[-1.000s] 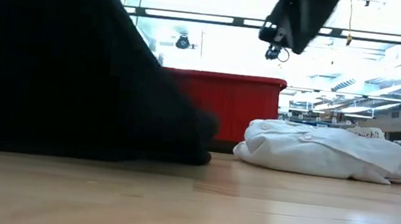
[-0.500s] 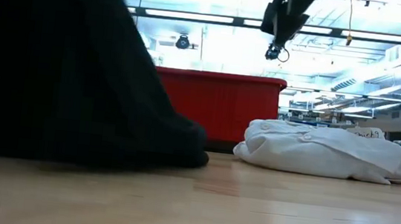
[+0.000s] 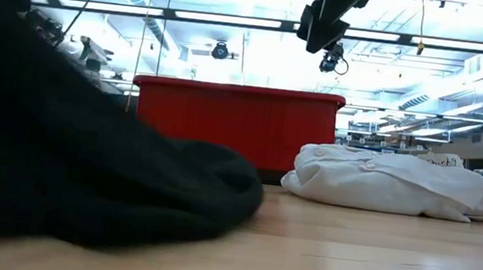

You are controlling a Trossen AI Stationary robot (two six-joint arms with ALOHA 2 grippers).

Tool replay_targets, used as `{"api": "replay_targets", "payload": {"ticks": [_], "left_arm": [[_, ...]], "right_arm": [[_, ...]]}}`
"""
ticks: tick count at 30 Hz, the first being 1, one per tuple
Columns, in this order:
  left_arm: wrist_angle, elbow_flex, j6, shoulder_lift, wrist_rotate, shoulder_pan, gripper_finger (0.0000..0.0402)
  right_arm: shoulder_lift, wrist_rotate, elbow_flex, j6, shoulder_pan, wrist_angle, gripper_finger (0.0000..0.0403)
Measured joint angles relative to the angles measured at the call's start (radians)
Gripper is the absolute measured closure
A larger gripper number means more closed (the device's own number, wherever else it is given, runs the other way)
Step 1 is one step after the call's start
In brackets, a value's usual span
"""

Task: Fold laundry
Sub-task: Fold the black shirt

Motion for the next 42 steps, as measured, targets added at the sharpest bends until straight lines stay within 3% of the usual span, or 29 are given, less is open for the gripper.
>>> {"api": "replay_targets", "payload": {"ticks": [4,9,17,23,29,35,39,42], "left_arm": [[-0.228,-0.002,-0.024,0.015,-0.006,0.03,0.0112],[-0.191,0.001,0.017,0.023,0.004,0.046,0.0125],[-0.327,0.047,-0.03,0.019,-0.002,0.094,0.0143],[-0.489,0.123,-0.057,0.019,-0.228,0.123,0.0174],[-0.44,0.074,-0.078,0.04,-0.286,0.215,0.0202],[-0.421,-0.011,-0.059,0.065,-0.286,0.322,0.0218],[-0.321,-0.14,-0.01,0.043,-0.278,0.331,0.0219],[-0.179,-0.255,0.003,0.003,-0.216,0.341,0.0219]], "right_arm": [[0.002,0.063,0.0,-0.008,0.0,0.02,0.0195],[0.021,0.045,0.0,-0.013,-0.006,0.042,0.0195],[0.018,0.038,-0.007,-0.004,-0.055,0.162,0.0195],[0.018,0.011,-0.123,0.105,-0.143,0.324,0.0195],[0.019,0.07,-0.29,0.298,-0.171,0.588,0.0195],[0.019,0.208,-0.381,0.334,-0.171,0.777,0.0195],[0.021,0.187,-0.451,0.379,-0.201,0.929,0.0197],[0.037,0.153,-0.471,0.431,-0.234,0.984,0.0203]]}}
